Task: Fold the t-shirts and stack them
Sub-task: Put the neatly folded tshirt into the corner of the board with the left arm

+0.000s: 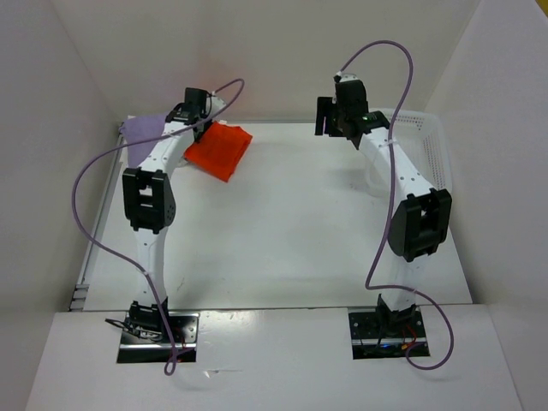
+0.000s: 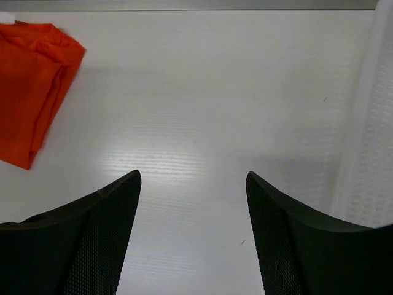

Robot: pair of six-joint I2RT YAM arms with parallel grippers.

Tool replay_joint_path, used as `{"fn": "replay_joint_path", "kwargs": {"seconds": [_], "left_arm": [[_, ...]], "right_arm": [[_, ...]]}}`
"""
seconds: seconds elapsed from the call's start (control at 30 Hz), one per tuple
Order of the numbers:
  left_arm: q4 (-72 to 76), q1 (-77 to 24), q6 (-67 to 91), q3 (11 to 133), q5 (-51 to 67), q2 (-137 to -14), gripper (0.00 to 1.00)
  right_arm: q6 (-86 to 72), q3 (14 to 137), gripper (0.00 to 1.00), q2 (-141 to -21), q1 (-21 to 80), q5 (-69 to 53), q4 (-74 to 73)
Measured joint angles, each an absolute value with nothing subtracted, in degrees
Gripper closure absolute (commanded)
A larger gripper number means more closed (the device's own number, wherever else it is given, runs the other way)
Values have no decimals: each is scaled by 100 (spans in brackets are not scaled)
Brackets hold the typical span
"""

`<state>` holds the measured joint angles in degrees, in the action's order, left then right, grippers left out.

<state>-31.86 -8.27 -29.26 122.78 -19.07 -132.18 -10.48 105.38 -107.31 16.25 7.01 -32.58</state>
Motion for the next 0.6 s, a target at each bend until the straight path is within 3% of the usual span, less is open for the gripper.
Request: {"fn": "replay_joint_path", "kwargs": {"seconds": [0.6], "left_arm": [[-3837, 762, -2307, 13032, -517, -12951, 100]], "right_arm": [[-985, 10444, 26, -10711, 1625, 825, -3236]]}}
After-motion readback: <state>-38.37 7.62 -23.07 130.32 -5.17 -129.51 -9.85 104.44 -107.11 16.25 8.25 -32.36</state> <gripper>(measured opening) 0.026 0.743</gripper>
